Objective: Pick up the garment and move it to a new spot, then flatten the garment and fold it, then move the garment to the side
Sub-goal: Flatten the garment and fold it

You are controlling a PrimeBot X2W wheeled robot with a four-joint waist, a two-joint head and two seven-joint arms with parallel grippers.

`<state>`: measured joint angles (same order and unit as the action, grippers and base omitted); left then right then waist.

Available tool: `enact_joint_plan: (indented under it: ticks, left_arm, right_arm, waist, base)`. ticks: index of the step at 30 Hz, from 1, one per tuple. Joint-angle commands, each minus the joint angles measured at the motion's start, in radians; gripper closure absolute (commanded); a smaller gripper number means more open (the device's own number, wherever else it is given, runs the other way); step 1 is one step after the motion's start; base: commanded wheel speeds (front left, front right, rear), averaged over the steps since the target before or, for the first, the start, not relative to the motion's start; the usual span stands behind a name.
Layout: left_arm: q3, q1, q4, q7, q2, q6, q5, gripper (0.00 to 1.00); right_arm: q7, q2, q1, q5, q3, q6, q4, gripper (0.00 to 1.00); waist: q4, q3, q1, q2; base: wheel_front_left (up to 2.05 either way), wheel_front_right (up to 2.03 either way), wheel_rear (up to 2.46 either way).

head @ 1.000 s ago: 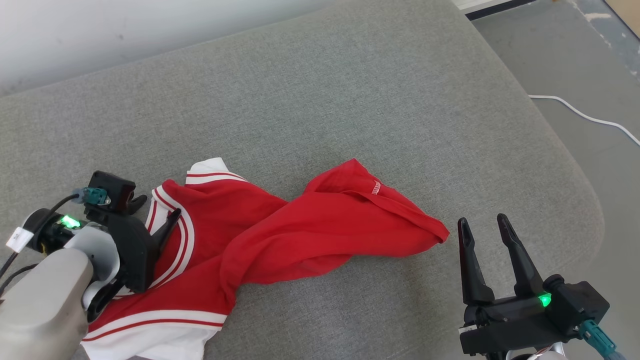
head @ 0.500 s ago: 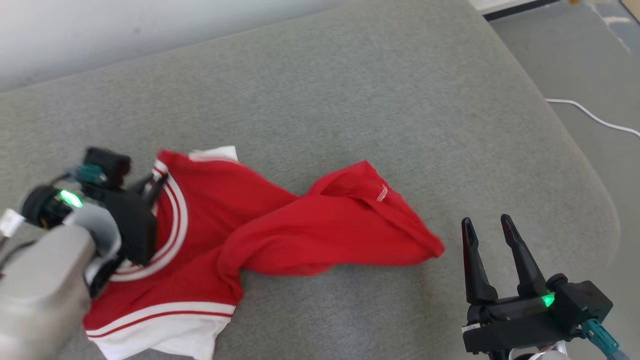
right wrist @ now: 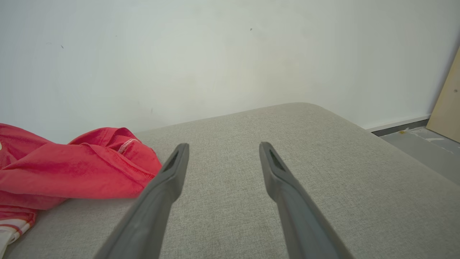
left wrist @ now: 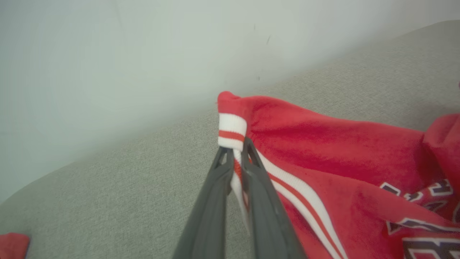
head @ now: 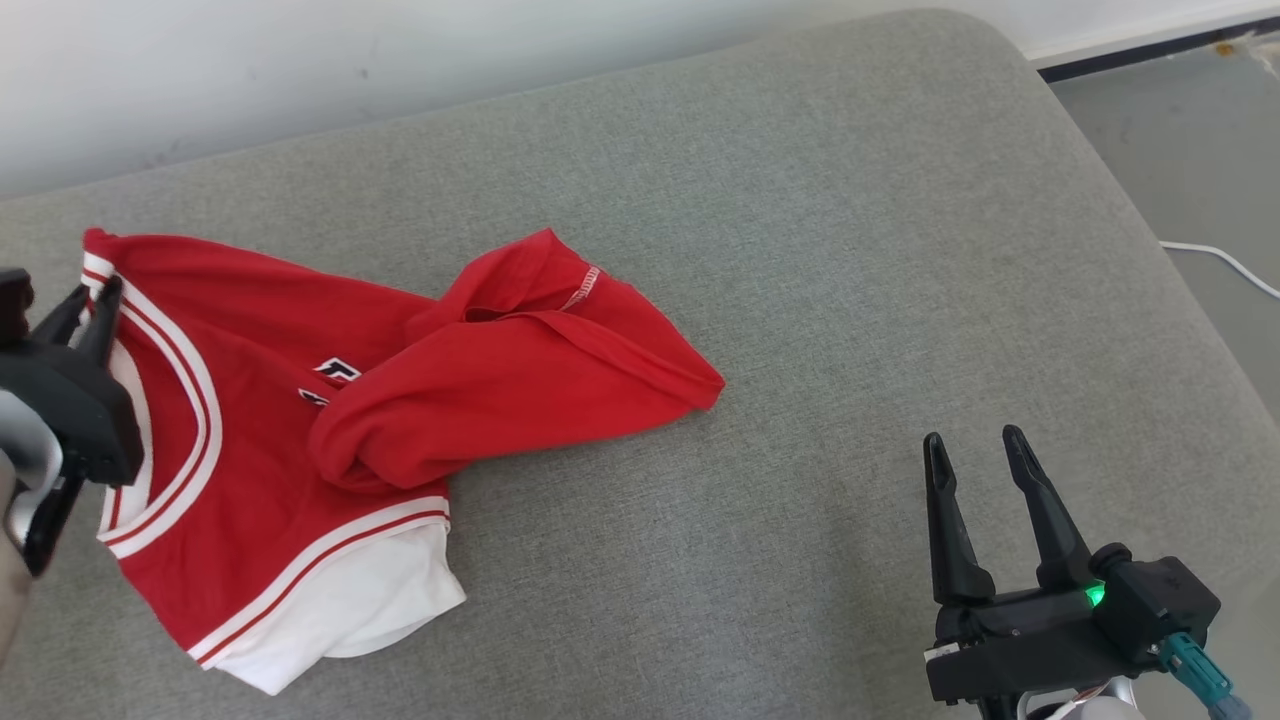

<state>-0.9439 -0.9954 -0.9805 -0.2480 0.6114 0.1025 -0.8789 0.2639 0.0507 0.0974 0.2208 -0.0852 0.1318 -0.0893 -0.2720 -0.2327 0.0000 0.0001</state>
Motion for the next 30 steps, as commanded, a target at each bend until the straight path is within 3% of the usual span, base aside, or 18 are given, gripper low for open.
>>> enact_joint_plan:
  ticks: [1, 2, 8, 12, 19, 24, 30]
  left_arm:
    - [0.007, 0.017, -0.006, -0.011, -0.009, -0.004, -0.001, 0.04]
    - [0.013, 0.019, -0.009, -0.012, -0.014, -0.005, 0.001, 0.00]
    - [0.094, 0.049, 0.059, -0.018, -0.032, -0.035, 0.042, 0.00]
    - [0.235, 0.123, 0.199, -0.017, -0.018, -0.081, 0.090, 0.00]
    - [0.469, 0.335, 0.460, -0.017, -0.043, -0.153, 0.206, 0.00]
    - [0.635, 0.544, 0.642, -0.017, -0.095, -0.190, 0.303, 0.00]
    - [0.780, 0.785, 0.798, -0.016, -0.206, -0.182, 0.416, 0.00]
  right_arm:
    - [0.001, -0.001, -0.010, -0.007, 0.000, -0.002, -0.003, 0.00]
    - [0.001, -0.001, -0.012, -0.010, 0.000, -0.002, -0.004, 0.00]
    - [0.001, 0.000, -0.023, -0.024, 0.008, -0.002, -0.011, 0.00]
    - [0.001, 0.000, -0.040, -0.033, 0.020, -0.002, -0.012, 0.00]
    - [0.001, -0.001, -0.068, -0.038, 0.026, -0.002, -0.005, 0.00]
    - [0.001, 0.000, -0.084, -0.037, 0.024, -0.002, 0.000, 0.00]
    - [0.001, 0.000, -0.099, -0.044, 0.035, -0.002, -0.001, 0.00]
  waist:
    - [0.009, 0.008, 0.0000, -0.0001]
    - [0.015, 0.012, 0.0000, -0.0001]
    - [0.066, 0.064, 0.0000, -0.0001]
    - [0.108, 0.103, 0.0000, -0.0001]
    - [0.168, 0.147, 0.0000, -0.0001]
    - [0.205, 0.158, 0.0000, -0.0001]
    - [0.251, 0.161, 0.0000, -0.0001]
  base:
    - [0.00, 0.00, 0.00]
    - [0.00, 0.00, 0.00]
    - [0.00, 0.00, 0.00]
    - [0.00, 0.00, 0.00]
    - [0.00, 0.00, 0.00]
    - [0.00, 0.00, 0.00]
    - [0.00, 0.00, 0.00]
